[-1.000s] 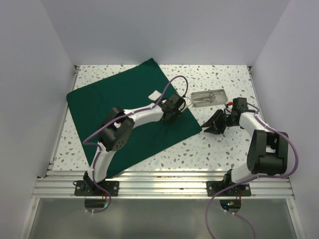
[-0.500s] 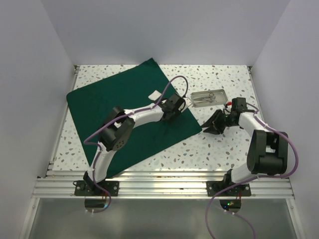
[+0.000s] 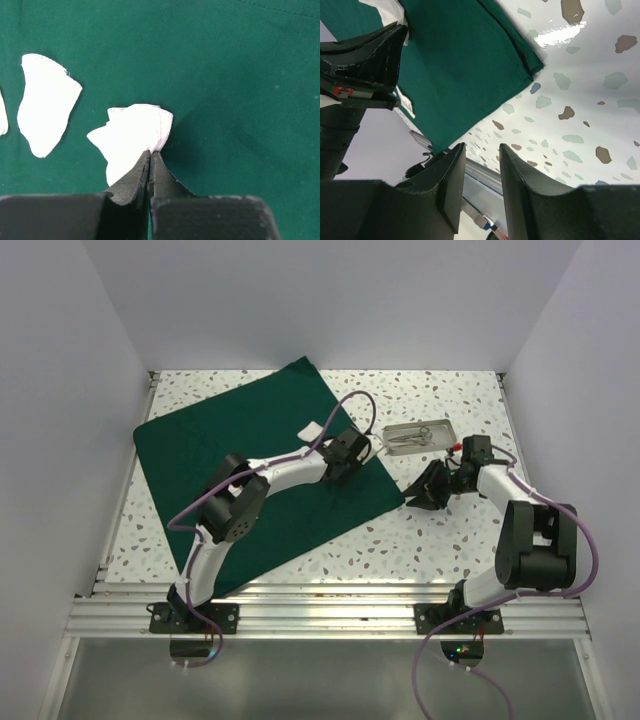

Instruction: Prepare the surgical pack

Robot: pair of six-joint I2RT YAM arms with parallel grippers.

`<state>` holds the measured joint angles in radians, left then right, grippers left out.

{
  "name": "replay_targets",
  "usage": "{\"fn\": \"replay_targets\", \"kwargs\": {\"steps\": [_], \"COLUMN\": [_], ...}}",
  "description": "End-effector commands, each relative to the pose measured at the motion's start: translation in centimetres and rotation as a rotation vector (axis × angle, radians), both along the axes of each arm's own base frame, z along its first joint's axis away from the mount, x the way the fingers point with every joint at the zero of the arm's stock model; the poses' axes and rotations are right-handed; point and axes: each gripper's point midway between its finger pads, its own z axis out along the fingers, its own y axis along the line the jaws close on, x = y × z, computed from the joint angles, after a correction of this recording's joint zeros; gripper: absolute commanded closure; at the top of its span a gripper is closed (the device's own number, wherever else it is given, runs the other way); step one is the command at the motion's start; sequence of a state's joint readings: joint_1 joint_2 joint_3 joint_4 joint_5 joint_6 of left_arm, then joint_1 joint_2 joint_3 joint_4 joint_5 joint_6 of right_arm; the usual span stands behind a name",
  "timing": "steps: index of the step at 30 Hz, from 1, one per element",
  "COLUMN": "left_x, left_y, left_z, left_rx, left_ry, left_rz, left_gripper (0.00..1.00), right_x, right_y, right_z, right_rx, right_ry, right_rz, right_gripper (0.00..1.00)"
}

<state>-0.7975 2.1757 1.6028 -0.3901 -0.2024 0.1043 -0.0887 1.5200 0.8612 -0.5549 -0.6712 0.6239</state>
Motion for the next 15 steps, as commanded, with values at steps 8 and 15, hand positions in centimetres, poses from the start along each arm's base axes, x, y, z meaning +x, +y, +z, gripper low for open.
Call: {"fn": "replay_targets", "kwargs": {"steps": [8,15], "left_x": [1.5,-1.6], "left_y": [0.5,0.8], "left_z": [10.4,14.3], "left_rx": [-0.193,-0.330], "left_ry": [-0.047,-0.015], "left_rz": [0.091,0.037], "left_gripper": [1.00,1.00], "right_x": [1.7,2.5], "right_y": [1.5,5.1], "right_z": [1.8,4.5], "right_rx": [-0.029,0.043], "right_ry": [-0.081,-0.110], "right_rz": [0.123,0.182], "right_gripper": [0.58,0.39]}}
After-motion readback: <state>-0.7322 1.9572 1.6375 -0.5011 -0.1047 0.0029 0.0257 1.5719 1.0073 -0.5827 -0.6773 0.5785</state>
